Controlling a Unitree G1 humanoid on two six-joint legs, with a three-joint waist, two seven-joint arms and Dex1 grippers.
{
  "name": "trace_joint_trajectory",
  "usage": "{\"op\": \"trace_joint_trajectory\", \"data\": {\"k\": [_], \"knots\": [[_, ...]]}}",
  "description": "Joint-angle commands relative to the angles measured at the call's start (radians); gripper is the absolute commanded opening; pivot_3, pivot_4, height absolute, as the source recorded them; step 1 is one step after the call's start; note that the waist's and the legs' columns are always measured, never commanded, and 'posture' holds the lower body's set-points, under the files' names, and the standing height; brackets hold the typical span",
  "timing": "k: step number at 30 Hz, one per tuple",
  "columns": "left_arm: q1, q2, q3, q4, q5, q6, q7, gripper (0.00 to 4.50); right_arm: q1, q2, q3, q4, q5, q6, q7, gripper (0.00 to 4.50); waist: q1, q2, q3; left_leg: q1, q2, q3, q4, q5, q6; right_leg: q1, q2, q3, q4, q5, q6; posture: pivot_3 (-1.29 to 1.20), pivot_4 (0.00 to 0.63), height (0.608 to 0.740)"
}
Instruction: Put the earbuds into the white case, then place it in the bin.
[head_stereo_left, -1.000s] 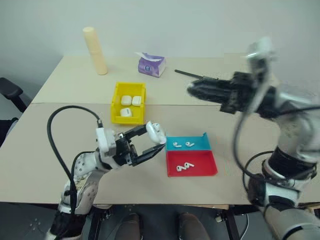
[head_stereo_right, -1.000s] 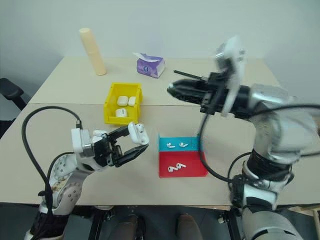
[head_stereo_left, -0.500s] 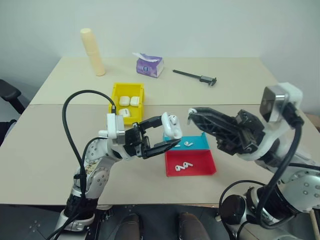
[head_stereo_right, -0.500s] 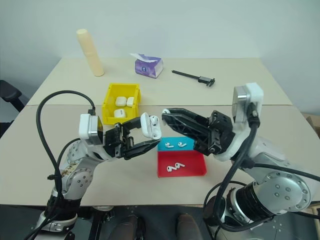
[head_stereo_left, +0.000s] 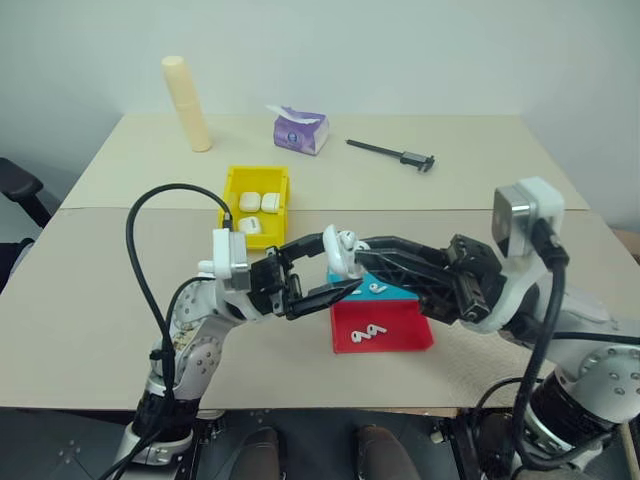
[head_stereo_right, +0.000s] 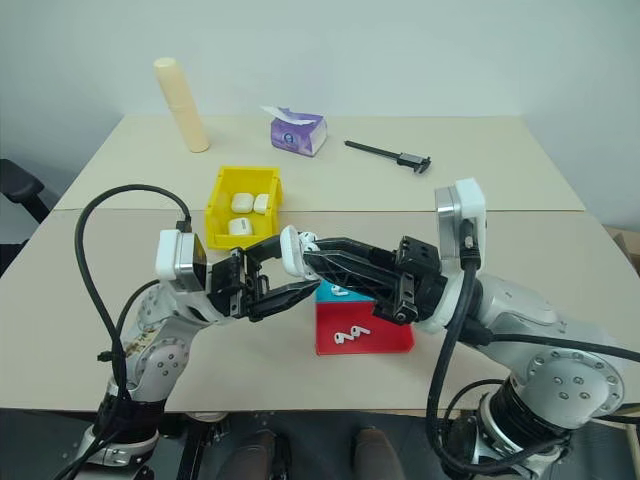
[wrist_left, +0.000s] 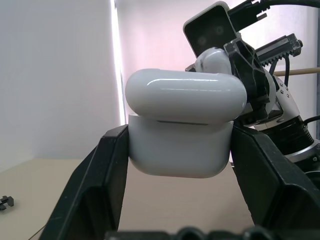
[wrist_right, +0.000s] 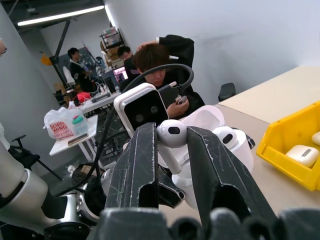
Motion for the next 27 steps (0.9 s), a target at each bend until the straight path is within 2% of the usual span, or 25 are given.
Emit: {"op": "trace_joint_trajectory", "data": {"k": [1, 17, 22, 27], "knots": [[0.006, -0.005, 0.011, -0.047, -0.008, -0.012, 0.007, 2.81, 0.022, -0.049, 0.047, 0.001, 0.053, -0.106, -0.031, 0.92, 0.001, 0.000, 0.000, 0.000, 0.000, 0.000, 0.000, 0.000, 0.000, 0.000, 0.000, 0.000, 0.000, 0.000, 0.000, 0.00, 0.150, 0.740], [0.012, -0.022, 0.012, -0.042, 0.000, -0.031, 0.009, 2.81, 0.097, -0.225, 0.219, 0.023, 0.101, -0.329, -0.084, 0.92, 0.005, 0.000, 0.000, -0.001, 0.000, -0.001, 0.000, 0.000, 0.000, 0.000, 0.000, 0.000, -0.003, 0.001, 0.001, 0.00, 0.150, 0.740], [0.013, -0.023, 0.012, -0.041, 0.004, -0.032, 0.009, 2.81, 0.121, -0.277, 0.242, -0.004, 0.087, -0.379, -0.064, 2.23, 0.006, 0.000, 0.000, -0.002, 0.000, -0.001, 0.000, 0.000, 0.000, 0.000, 0.000, 0.000, -0.003, 0.001, 0.001, 0.00, 0.150, 0.740], [0.008, -0.025, 0.016, -0.028, 0.007, -0.035, 0.006, 2.81, 0.142, -0.334, 0.221, 0.006, 0.111, -0.419, -0.015, 2.23, 0.008, -0.001, 0.000, -0.001, 0.000, -0.001, 0.000, 0.000, 0.000, 0.001, 0.000, 0.000, -0.003, 0.001, 0.002, 0.00, 0.150, 0.740]]}}
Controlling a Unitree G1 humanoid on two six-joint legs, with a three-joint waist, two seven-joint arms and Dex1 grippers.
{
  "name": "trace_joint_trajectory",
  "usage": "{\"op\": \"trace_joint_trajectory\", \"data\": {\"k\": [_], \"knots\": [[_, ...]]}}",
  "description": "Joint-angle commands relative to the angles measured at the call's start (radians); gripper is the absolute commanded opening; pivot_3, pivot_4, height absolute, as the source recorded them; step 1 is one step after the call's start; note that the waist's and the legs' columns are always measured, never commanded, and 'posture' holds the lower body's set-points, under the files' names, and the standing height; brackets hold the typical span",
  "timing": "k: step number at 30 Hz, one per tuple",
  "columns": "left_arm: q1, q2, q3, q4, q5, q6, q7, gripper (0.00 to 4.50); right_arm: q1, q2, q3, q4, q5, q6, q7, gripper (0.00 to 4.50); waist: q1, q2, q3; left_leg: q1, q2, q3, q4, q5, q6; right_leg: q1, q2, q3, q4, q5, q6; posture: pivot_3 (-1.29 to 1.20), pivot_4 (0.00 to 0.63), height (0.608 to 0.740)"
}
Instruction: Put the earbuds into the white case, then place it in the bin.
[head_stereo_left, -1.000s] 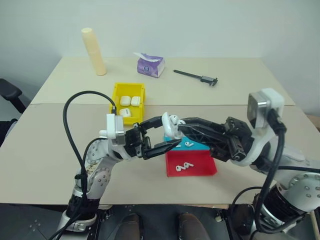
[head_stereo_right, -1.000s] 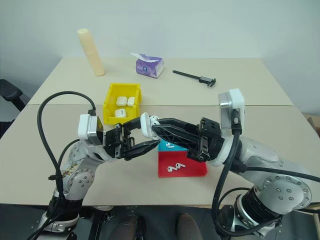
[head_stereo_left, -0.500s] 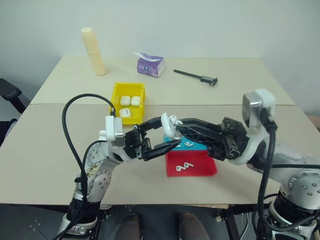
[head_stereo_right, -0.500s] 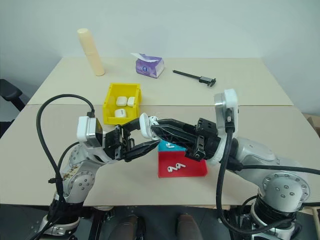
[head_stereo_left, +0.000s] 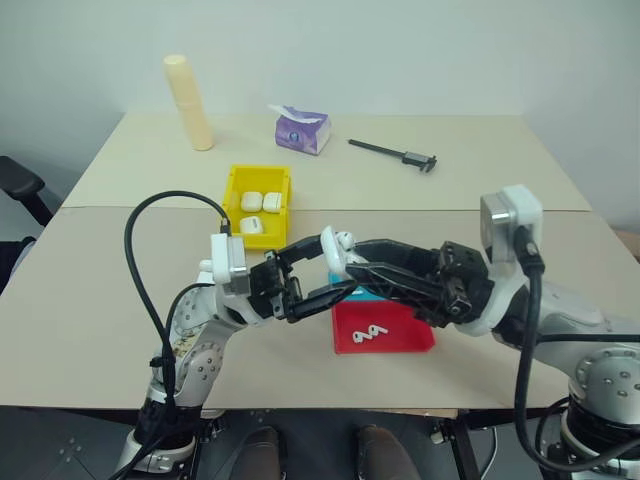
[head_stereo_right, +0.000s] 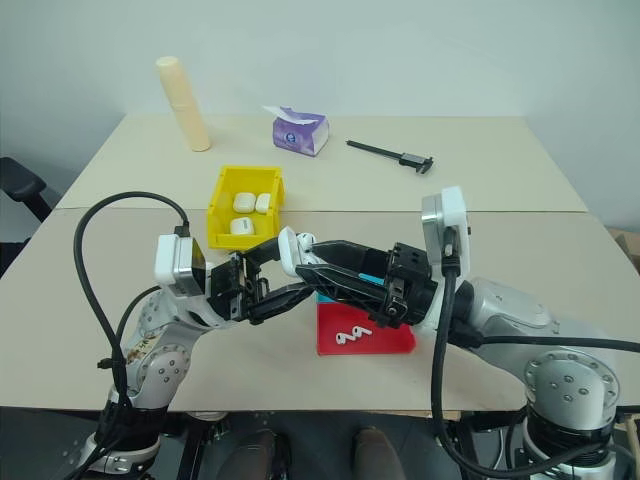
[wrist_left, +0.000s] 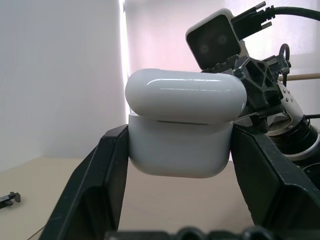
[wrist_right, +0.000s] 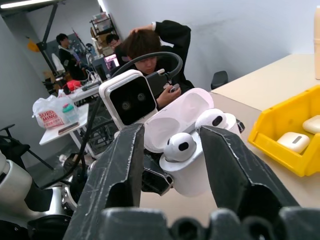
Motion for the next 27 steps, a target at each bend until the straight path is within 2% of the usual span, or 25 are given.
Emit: {"op": "trace_joint_trajectory", "data": {"k": [1, 4, 7, 10, 14, 16, 19, 27], "knots": [[-0.017, -0.008, 0.014, -0.012, -0.001, -0.026, -0.002, 2.81, 0.015, -0.046, -0.029, -0.015, 0.033, -0.048, 0.058, 2.23, 0.001, 0.000, 0.000, 0.000, 0.000, 0.000, 0.000, 0.000, 0.000, 0.000, 0.000, 0.000, 0.000, 0.000, 0.000, 0.00, 0.150, 0.740], [-0.030, -0.009, 0.011, 0.020, 0.016, -0.029, -0.010, 2.81, 0.027, -0.102, -0.063, -0.043, -0.028, -0.094, 0.143, 2.23, 0.001, 0.000, 0.000, 0.000, 0.000, 0.000, 0.000, 0.000, 0.000, 0.000, 0.000, 0.000, -0.001, 0.000, 0.000, 0.00, 0.150, 0.740], [-0.053, -0.015, -0.005, 0.083, 0.054, -0.047, -0.025, 2.81, -0.035, -0.181, -0.083, -0.015, -0.058, -0.111, 0.186, 2.23, 0.002, 0.000, 0.000, 0.000, 0.000, 0.000, 0.000, 0.000, 0.000, 0.000, 0.000, 0.000, -0.001, 0.000, 0.000, 0.00, 0.150, 0.740], [-0.076, -0.034, -0.024, 0.136, 0.080, -0.064, -0.037, 2.81, -0.146, -0.267, -0.039, 0.022, -0.114, -0.089, 0.188, 1.73, -0.002, 0.000, 0.000, 0.001, 0.000, 0.000, 0.000, 0.000, 0.000, 0.001, 0.000, 0.000, -0.001, 0.000, 0.001, 0.00, 0.150, 0.740], [-0.113, -0.069, -0.052, 0.219, 0.129, -0.104, -0.054, 2.81, -0.310, -0.337, 0.097, 0.024, -0.253, -0.070, 0.221, 0.46, 0.002, 0.000, 0.000, 0.000, 0.000, 0.000, 0.000, 0.000, 0.000, 0.000, 0.001, 0.000, -0.002, 0.000, 0.000, 0.00, 0.150, 0.740], [-0.140, -0.089, -0.065, 0.264, 0.163, -0.126, -0.049, 2.81, -0.398, -0.343, 0.188, 0.028, -0.329, -0.059, 0.233, 0.04, -0.001, 0.000, 0.000, -0.002, 0.000, 0.001, 0.000, 0.000, 0.001, -0.002, 0.000, 0.001, -0.001, 0.001, 0.000, 0.00, 0.150, 0.740], [-0.172, -0.122, -0.077, 0.326, 0.209, -0.181, -0.049, 2.81, -0.480, -0.353, 0.331, 0.019, -0.485, -0.068, 0.272, 0.04, 0.002, 0.000, 0.000, -0.003, 0.000, 0.000, 0.001, 0.000, 0.001, -0.002, 0.000, 0.000, -0.001, 0.001, 0.001, 0.00, 0.150, 0.740], [-0.193, -0.161, -0.072, 0.357, 0.227, -0.233, -0.045, 2.81, -0.531, -0.343, 0.488, 0.023, -0.729, -0.115, 0.364, 0.04, 0.003, 0.000, 0.000, -0.005, -0.001, 0.000, 0.001, -0.001, 0.002, -0.004, -0.001, 0.000, -0.002, 0.001, 0.001, 0.00, 0.150, 0.740]]}}
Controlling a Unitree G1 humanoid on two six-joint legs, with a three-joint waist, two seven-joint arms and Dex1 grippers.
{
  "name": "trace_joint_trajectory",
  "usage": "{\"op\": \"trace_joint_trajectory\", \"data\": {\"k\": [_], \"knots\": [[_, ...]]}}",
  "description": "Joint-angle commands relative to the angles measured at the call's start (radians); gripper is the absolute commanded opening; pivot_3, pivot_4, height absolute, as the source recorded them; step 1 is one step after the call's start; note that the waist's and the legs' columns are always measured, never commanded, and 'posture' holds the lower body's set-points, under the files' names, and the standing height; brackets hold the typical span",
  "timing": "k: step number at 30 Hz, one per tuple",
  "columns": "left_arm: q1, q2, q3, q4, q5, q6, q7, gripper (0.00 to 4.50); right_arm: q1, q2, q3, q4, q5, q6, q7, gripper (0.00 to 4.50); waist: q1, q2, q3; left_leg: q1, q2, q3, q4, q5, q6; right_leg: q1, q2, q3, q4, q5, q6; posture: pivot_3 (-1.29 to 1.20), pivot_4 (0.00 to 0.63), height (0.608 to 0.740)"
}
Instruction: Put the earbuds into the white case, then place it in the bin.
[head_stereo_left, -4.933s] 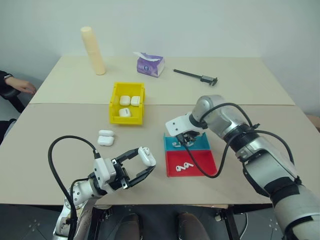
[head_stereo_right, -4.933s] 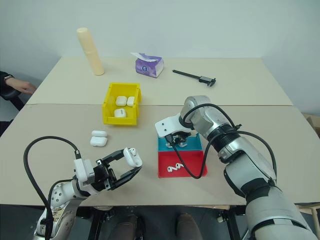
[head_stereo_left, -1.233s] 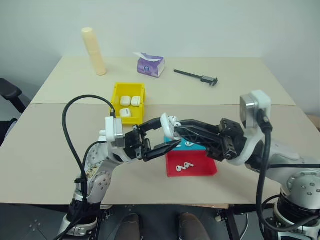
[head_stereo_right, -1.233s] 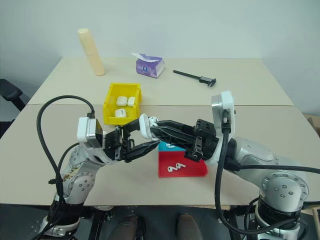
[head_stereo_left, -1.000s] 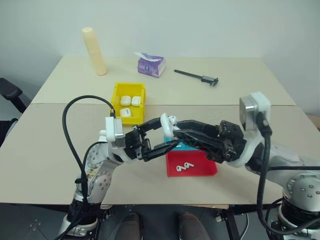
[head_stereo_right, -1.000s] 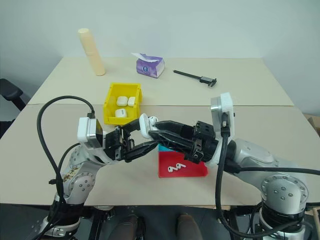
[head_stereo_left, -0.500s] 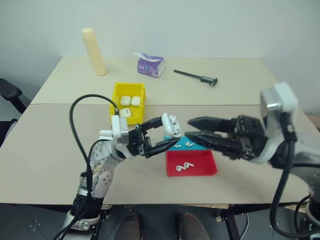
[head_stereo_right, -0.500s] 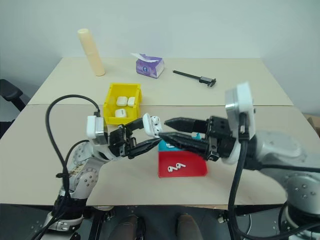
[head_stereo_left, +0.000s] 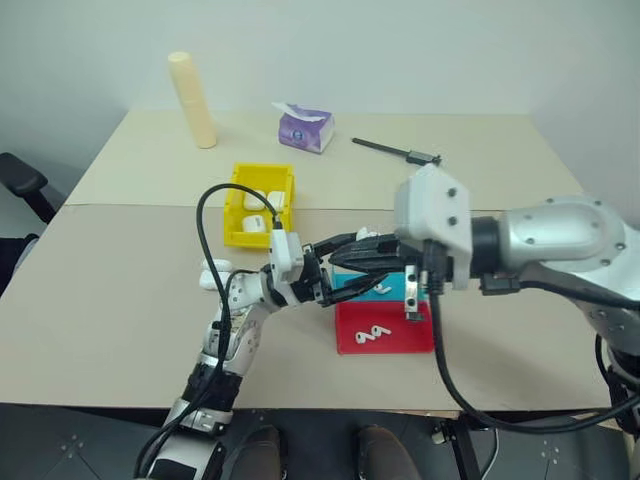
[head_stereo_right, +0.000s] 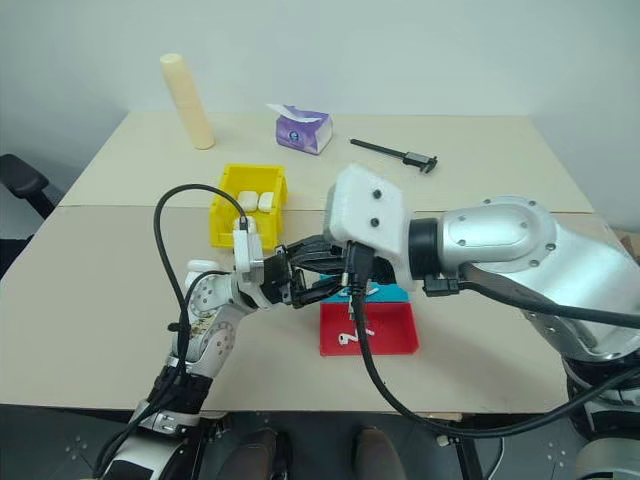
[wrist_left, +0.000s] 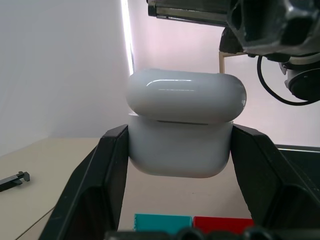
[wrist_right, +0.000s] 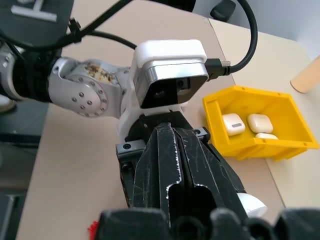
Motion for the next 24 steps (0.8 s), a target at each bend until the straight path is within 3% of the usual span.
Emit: {"op": "trace_joint_trajectory", "data": {"k": [1, 11, 17, 20, 24], "knots": [[-0.020, -0.010, 0.010, -0.031, -0.011, -0.030, 0.000, 2.81, -0.017, -0.009, 0.027, -0.008, -0.103, -0.045, 0.038, 0.04, 0.000, 0.000, 0.000, 0.000, 0.000, 0.000, 0.000, 0.000, 0.000, 0.000, 0.000, 0.000, 0.000, 0.000, 0.000, 0.00, 0.150, 0.740], [0.010, 0.009, 0.030, -0.067, -0.040, -0.031, -0.006, 2.81, 0.036, -0.018, -0.018, 0.011, -0.224, -0.096, 0.104, 0.04, -0.001, 0.000, 0.000, 0.001, 0.000, 0.000, 0.000, 0.000, 0.000, 0.000, 0.000, 0.000, 0.001, 0.000, 0.000, 0.00, 0.150, 0.740], [0.016, 0.012, 0.038, -0.073, -0.038, -0.032, 0.006, 2.81, 0.034, 0.022, -0.095, 0.001, -0.149, -0.058, 0.114, 0.04, 0.000, 0.000, 0.000, 0.001, 0.000, 0.000, 0.000, 0.000, 0.000, 0.001, 0.000, 0.000, 0.001, 0.000, 0.000, 0.00, 0.150, 0.740], [0.016, 0.014, 0.046, -0.084, -0.042, -0.026, 0.019, 2.81, 0.065, 0.011, -0.094, 0.004, -0.195, -0.080, 0.105, 0.04, 0.000, 0.000, 0.000, 0.001, 0.000, 0.000, 0.000, 0.000, 0.000, 0.001, 0.000, 0.000, 0.001, 0.000, 0.000, 0.00, 0.150, 0.740], [0.018, 0.026, 0.069, -0.081, -0.035, -0.038, 0.042, 2.81, 0.057, 0.088, -0.234, 0.023, -0.067, -0.059, 0.066, 0.04, -0.002, 0.000, 0.000, 0.001, 0.000, 0.000, 0.000, 0.000, 0.000, 0.001, 0.000, 0.000, 0.001, 0.000, 0.000, 0.00, 0.150, 0.740]]}}
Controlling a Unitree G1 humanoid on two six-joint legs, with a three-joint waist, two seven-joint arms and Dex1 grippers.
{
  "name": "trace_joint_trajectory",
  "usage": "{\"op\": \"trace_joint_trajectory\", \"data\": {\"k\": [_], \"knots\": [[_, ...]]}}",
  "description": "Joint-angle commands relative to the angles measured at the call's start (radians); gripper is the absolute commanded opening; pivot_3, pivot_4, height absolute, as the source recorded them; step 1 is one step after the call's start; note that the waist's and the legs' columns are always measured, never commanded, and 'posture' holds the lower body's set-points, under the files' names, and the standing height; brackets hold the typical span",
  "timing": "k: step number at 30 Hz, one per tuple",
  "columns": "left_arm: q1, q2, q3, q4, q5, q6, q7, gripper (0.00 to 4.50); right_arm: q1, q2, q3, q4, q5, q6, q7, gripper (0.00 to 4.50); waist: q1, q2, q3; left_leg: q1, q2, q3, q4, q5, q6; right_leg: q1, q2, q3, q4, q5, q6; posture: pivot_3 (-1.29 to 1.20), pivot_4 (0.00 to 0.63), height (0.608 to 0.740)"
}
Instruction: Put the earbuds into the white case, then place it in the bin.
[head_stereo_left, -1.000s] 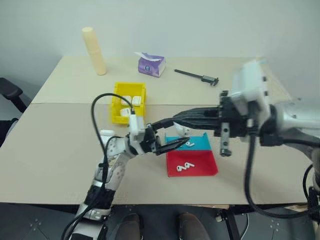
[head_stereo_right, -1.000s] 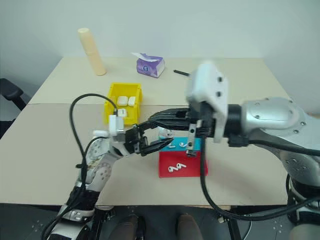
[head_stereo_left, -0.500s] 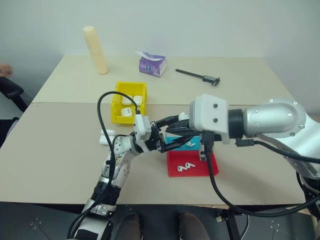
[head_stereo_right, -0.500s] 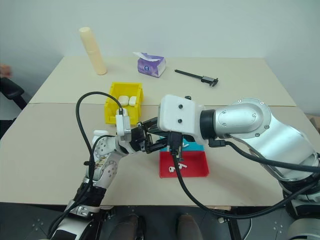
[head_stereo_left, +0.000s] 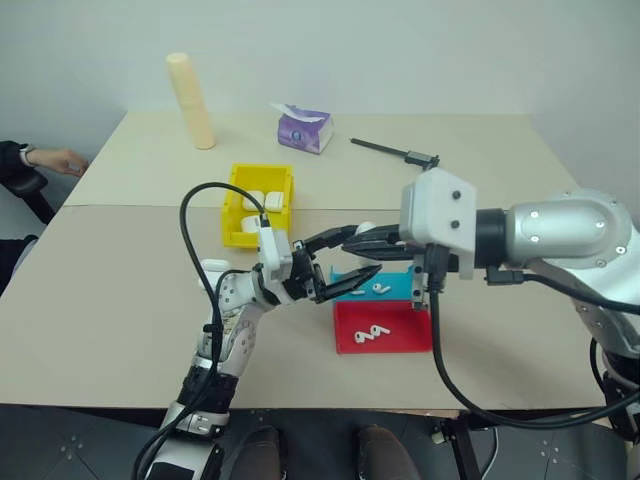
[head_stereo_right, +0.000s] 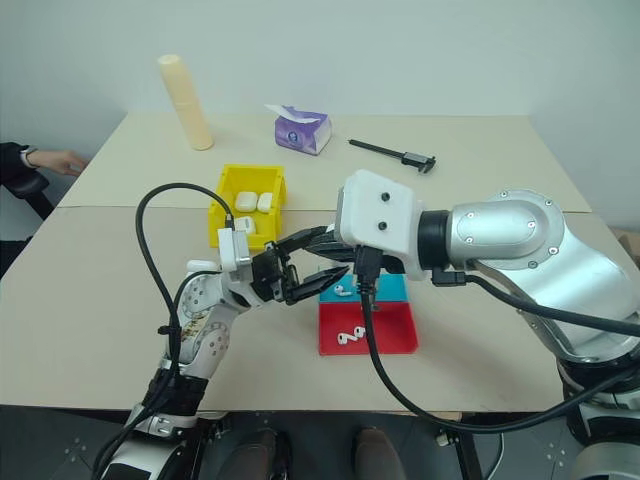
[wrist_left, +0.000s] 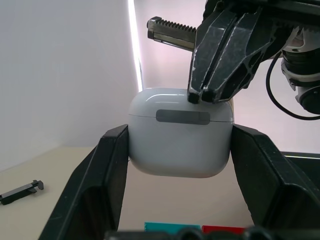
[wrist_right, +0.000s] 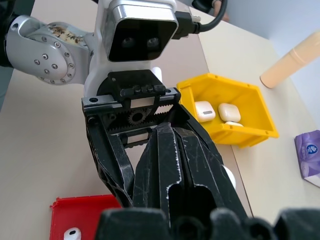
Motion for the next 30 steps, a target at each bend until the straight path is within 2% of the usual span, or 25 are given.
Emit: {"op": "trace_joint_trajectory", "data": {"k": [1, 5, 8, 11, 15, 18, 21, 26, 28, 30], "knots": [[0.001, 0.006, 0.036, -0.046, -0.008, -0.027, 0.029, 2.81, -0.030, 0.057, -0.161, 0.003, 0.114, 0.011, -0.054, 0.04, 0.000, 0.000, 0.000, 0.000, 0.000, 0.000, 0.000, 0.000, 0.000, 0.000, 0.000, 0.000, 0.000, 0.000, 0.000, 0.00, 0.150, 0.740], [0.004, 0.010, 0.093, -0.092, 0.023, -0.022, 0.151, 2.81, -0.017, 0.099, -0.295, 0.038, 0.193, 0.029, -0.136, 0.04, 0.002, 0.000, 0.000, 0.000, 0.000, 0.000, 0.000, 0.000, 0.000, 0.001, 0.000, 0.000, 0.000, 0.000, 0.000, 0.00, 0.150, 0.740], [-0.012, 0.006, 0.137, -0.111, 0.101, -0.040, 0.291, 2.81, 0.054, 0.061, -0.296, 0.030, 0.140, 0.032, -0.170, 0.04, 0.006, 0.000, 0.000, 0.000, 0.000, 0.000, 0.000, 0.000, 0.000, 0.001, -0.001, 0.000, 0.000, 0.000, 0.000, 0.00, 0.150, 0.740], [-0.065, 0.013, 0.159, -0.094, 0.265, 0.010, 0.503, 2.81, 0.136, 0.048, -0.294, 0.025, 0.123, 0.026, -0.188, 0.04, 0.009, 0.000, 0.000, 0.000, -0.001, 0.000, 0.000, 0.000, 0.000, 0.002, -0.001, -0.001, 0.000, 0.000, 0.000, 0.00, 0.150, 0.740], [-0.235, 0.030, 0.166, 0.079, 0.488, 0.163, 0.800, 2.81, 0.192, 0.065, -0.263, 0.027, 0.097, 0.005, -0.198, 0.04, 0.015, 0.000, 0.000, 0.000, -0.001, -0.001, 0.000, 0.001, 0.002, 0.001, -0.001, -0.001, 0.000, 0.001, 0.001, 0.00, 0.150, 0.740], [-0.338, 0.071, 0.141, 0.243, 0.567, 0.244, 0.866, 2.81, 0.201, 0.077, -0.226, 0.036, 0.067, -0.011, -0.197, 0.04, 0.009, 0.000, 0.000, 0.000, -0.001, 0.000, 0.000, 0.001, 0.002, 0.001, 0.000, -0.001, 0.000, 0.001, 0.001, 0.00, 0.150, 0.740], [-0.400, 0.058, 0.160, 0.320, 0.534, 0.340, 0.871, 2.81, 0.202, 0.083, -0.199, 0.046, 0.040, -0.019, -0.194, 0.04, 0.006, 0.000, 0.000, -0.001, -0.001, 0.000, -0.001, 0.001, 0.002, 0.000, 0.000, -0.001, -0.001, 0.001, 0.002, 0.00, 0.150, 0.740], [-0.449, 0.041, 0.166, 0.430, 0.552, 0.382, 0.944, 2.81, 0.217, 0.072, -0.187, 0.041, 0.011, -0.012, -0.189, 0.04, 0.010, -0.001, 0.000, -0.002, -0.002, 0.001, 0.000, 0.002, 0.002, -0.001, -0.001, -0.001, -0.001, 0.001, 0.002, 0.00, 0.150, 0.740], [-0.457, 0.038, 0.169, 0.451, 0.551, 0.398, 0.963, 3.53, 0.225, 0.071, -0.188, 0.034, 0.006, -0.010, -0.190, 0.00, 0.013, -0.001, 0.000, -0.002, -0.002, 0.001, 0.000, 0.002, 0.002, -0.001, -0.001, -0.002, -0.001, 0.001, 0.002, 0.00, 0.150, 0.740], [-0.455, 0.035, 0.169, 0.445, 0.544, 0.393, 0.970, 4.06, 0.231, 0.070, -0.190, 0.028, 0.005, -0.005, -0.190, 0.00, 0.013, -0.001, 0.000, -0.002, -0.002, 0.001, 0.000, 0.002, 0.001, -0.001, -0.001, -0.002, -0.001, 0.001, 0.001, 0.00, 0.150, 0.740]]}}
